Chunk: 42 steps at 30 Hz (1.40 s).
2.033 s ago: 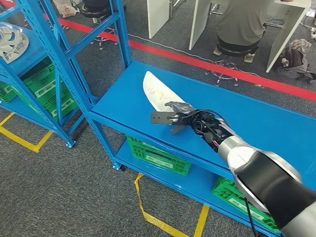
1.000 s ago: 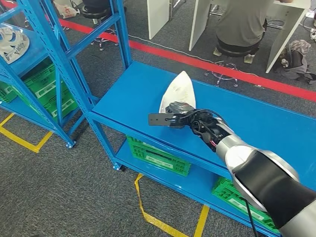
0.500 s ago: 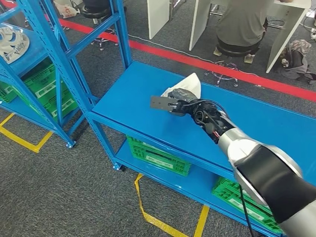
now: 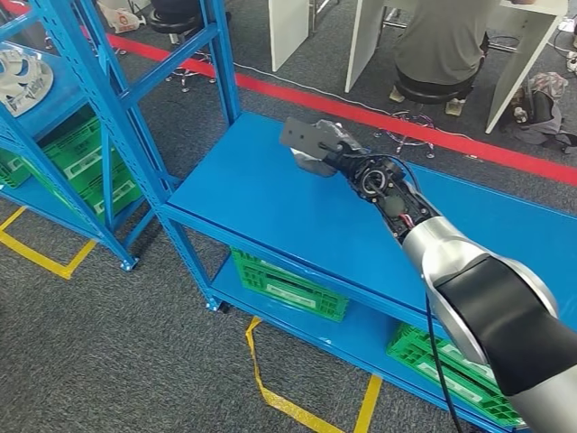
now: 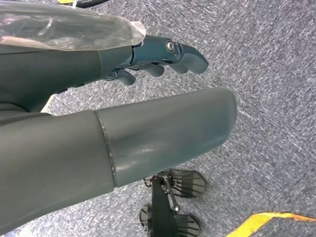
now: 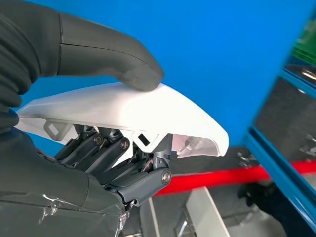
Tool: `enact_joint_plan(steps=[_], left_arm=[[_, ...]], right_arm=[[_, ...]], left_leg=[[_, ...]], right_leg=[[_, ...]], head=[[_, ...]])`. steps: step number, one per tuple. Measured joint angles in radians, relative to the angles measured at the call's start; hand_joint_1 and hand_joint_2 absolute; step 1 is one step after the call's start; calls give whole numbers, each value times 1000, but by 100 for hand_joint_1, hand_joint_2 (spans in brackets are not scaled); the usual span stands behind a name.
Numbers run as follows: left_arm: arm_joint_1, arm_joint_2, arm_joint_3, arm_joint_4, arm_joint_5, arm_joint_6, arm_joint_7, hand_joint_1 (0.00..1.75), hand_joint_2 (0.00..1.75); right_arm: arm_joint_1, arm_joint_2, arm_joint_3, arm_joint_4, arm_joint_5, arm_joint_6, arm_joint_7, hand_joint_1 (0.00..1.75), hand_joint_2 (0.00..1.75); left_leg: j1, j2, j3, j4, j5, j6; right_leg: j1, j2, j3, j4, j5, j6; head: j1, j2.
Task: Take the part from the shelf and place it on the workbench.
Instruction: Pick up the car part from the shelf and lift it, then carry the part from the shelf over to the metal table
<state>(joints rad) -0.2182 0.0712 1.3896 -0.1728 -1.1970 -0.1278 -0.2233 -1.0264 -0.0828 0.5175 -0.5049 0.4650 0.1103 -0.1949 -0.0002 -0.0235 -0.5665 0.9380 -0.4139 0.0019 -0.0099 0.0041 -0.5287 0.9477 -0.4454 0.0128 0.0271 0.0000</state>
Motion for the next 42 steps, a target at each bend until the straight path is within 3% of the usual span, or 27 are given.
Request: enact_joint_plan(steps=[5, 18, 22, 32, 42], left_arm=[[3, 1, 2, 0, 1, 1, -3, 0, 0], [7, 1, 6, 0, -3, 2, -14, 0, 0], [7, 0, 7, 0, -3, -5, -19, 0, 175], [11, -2, 10, 0, -3, -9, -34, 0, 175], [12, -2, 10, 0, -6, -10, -37, 0, 175]], right_arm=[[-4, 0, -33, -45, -63, 12, -9, 175, 175], [-17, -4, -93, -255, -441, 127, 71, 175, 175], [-13, -12, -101, -338, -585, 167, 127, 175, 175], [56, -48, -115, -585, -865, 200, 252, 175, 175], [103, -75, -126, -742, -895, 189, 281, 175, 175]], left_leg=[[0, 0, 0, 0, 0, 0], [0, 0, 0, 0, 0, 0], [0, 0, 0, 0, 0, 0], [0, 0, 0, 0, 0, 0], [0, 0, 0, 0, 0, 0]], right_leg=[[0, 0, 0, 0, 0, 0], [0, 0, 0, 0, 0, 0], [0, 0, -1, 0, 0, 0], [0, 0, -1, 0, 0, 0], [0, 1, -1, 0, 0, 0]], head=[[0, 0], [0, 0], [0, 0], [0, 0], [0, 0]])
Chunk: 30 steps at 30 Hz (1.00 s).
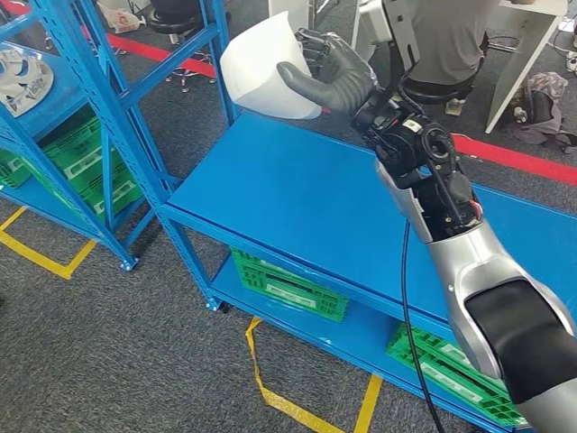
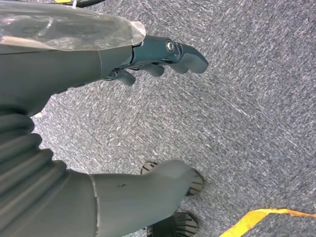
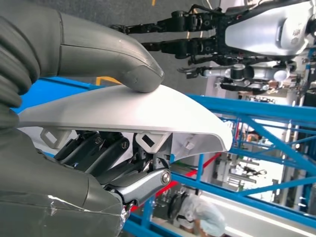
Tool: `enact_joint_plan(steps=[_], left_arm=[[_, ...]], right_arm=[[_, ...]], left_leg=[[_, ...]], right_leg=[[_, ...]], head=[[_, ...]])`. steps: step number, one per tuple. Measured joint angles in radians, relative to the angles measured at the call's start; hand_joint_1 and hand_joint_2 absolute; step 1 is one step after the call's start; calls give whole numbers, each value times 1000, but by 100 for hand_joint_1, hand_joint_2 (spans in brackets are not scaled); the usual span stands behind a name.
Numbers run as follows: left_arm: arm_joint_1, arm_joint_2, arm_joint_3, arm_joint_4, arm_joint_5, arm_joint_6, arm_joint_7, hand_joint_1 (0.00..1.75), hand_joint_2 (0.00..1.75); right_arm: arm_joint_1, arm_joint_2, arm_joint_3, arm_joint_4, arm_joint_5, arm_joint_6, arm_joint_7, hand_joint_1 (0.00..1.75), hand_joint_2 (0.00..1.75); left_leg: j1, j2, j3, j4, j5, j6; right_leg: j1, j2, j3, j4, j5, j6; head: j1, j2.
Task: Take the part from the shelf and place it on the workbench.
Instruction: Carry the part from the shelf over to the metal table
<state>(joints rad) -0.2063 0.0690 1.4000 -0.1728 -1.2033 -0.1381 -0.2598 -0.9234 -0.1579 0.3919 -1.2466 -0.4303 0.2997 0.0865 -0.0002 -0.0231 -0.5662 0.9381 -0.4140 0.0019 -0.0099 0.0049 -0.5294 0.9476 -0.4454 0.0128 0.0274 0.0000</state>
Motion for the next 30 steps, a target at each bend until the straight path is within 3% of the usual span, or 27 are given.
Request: enact_joint_plan(steps=[30], left_arm=[[7, -1, 18, 0, 10, -13, -18, 0, 175]], right_arm=[[56, -20, -4, -114, -54, -9, 10, 175, 175]], left_leg=[[0, 0, 0, 0, 0, 0]], right_leg=[[0, 0, 0, 0, 0, 0]], head=[[0, 0]])
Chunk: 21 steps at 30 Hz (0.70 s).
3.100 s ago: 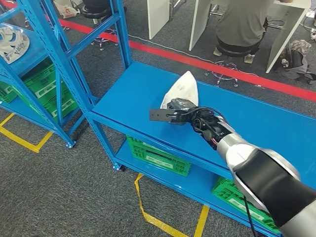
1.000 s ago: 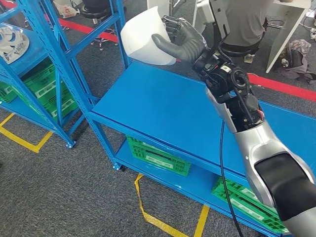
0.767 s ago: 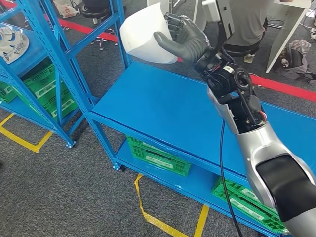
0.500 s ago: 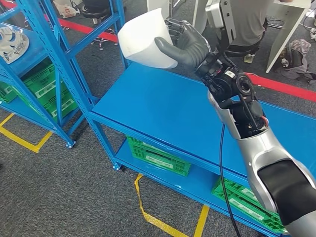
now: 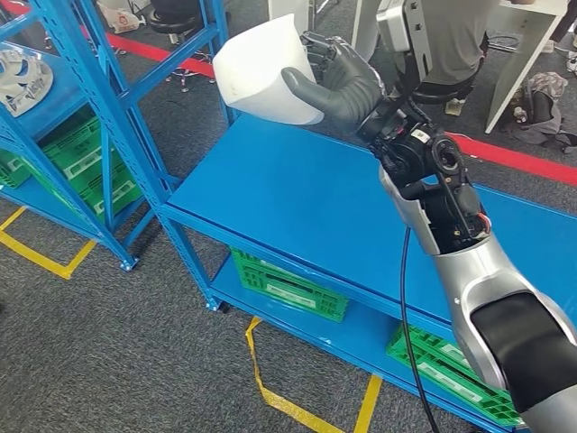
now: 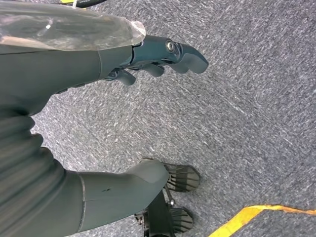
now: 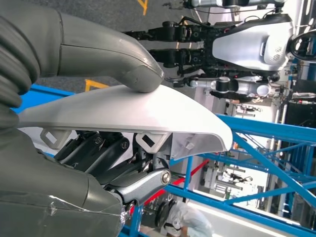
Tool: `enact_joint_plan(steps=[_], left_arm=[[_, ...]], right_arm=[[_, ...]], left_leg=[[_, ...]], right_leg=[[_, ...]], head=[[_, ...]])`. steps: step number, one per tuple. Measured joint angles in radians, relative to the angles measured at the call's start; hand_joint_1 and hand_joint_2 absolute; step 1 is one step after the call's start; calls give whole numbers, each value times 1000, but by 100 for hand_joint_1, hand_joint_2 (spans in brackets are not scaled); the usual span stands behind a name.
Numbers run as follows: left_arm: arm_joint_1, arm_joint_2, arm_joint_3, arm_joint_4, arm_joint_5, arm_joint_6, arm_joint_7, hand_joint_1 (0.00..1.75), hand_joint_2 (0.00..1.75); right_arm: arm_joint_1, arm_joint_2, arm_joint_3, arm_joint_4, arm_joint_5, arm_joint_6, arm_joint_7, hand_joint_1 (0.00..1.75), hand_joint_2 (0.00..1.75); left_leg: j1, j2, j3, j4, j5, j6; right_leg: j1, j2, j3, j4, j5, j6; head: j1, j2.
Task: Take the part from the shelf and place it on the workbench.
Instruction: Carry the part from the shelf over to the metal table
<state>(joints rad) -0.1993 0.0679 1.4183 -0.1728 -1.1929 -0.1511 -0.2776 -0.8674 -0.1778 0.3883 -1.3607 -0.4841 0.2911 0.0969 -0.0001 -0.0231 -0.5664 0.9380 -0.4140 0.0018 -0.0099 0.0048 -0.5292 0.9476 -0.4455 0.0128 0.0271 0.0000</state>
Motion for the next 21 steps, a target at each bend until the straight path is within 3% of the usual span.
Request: enact_joint_plan(steps=[21], left_arm=[[1, 0, 0, 0, -12, 36, 0, 0, 175]], right_arm=[[0, -6, 0, 0, 6, -7, -2, 175, 175]], left_leg=[[0, 0, 0, 0, 0, 0]], right_leg=[[0, 0, 0, 0, 0, 0]], head=[[0, 0]])
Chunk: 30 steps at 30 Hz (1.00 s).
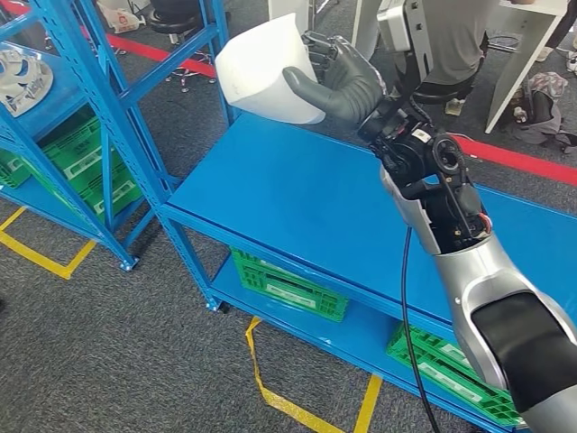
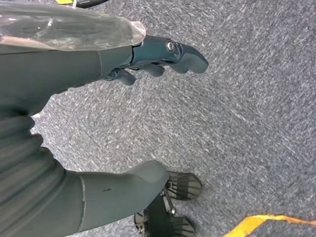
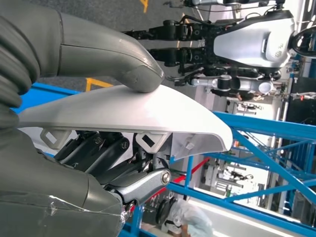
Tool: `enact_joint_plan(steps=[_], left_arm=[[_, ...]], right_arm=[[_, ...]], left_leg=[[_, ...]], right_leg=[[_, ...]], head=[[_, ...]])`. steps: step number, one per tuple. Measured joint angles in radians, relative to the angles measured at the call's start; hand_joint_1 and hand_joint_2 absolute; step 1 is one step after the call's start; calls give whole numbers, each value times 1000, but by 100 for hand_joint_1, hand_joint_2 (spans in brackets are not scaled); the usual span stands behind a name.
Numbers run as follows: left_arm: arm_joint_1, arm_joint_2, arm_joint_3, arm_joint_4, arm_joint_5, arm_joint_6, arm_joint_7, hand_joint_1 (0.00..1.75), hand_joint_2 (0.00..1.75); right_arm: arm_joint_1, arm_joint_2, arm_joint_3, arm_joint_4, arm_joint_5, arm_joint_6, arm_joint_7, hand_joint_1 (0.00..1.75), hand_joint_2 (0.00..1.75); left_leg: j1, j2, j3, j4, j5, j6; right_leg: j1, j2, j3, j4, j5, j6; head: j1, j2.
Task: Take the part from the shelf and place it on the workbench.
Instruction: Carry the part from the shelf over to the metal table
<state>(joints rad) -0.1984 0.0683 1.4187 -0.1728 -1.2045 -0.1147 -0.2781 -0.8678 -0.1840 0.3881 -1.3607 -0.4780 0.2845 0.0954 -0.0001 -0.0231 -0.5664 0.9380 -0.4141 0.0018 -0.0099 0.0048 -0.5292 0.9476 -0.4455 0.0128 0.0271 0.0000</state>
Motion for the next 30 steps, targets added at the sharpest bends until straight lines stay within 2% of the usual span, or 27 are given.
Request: enact_joint_plan(steps=[7, 13, 21, 26, 30], left_arm=[[0, 0, 0, 0, -2, 13, 1, 0, 175], [-1, 1, 0, 0, -7, 21, 3, 0, 175], [-1, 1, 0, 0, -7, 23, 5, 0, 175], [-1, 1, 0, 0, -12, 29, 6, 0, 175], [-1, 1, 0, 0, -17, 31, 7, 0, 175]], right_arm=[[0, -2, 0, 0, 1, -9, -4, 175, 175], [0, -3, 0, 0, 29, -35, -71, 175, 175], [1, -7, 0, 0, 16, -15, -85, 175, 175], [13, -8, -1, -16, 104, -34, -136, 175, 175], [30, -9, -2, -36, 144, -42, -143, 175, 175]], left_leg=[[0, 0, 0, 0, 0, 0], [0, 0, 0, 0, 0, 0], [0, 0, 0, 0, 0, 0], [0, 0, 0, 0, 0, 0], [0, 0, 0, 0, 0, 0]], right_leg=[[0, 0, 0, 0, 0, 0], [0, 0, 0, 0, 0, 0], [0, 0, 0, 0, 0, 0], [0, 0, 0, 0, 0, 0], [0, 0, 0, 0, 0, 0]], head=[[0, 0], [0, 0], [0, 0], [0, 0], [0, 0]])
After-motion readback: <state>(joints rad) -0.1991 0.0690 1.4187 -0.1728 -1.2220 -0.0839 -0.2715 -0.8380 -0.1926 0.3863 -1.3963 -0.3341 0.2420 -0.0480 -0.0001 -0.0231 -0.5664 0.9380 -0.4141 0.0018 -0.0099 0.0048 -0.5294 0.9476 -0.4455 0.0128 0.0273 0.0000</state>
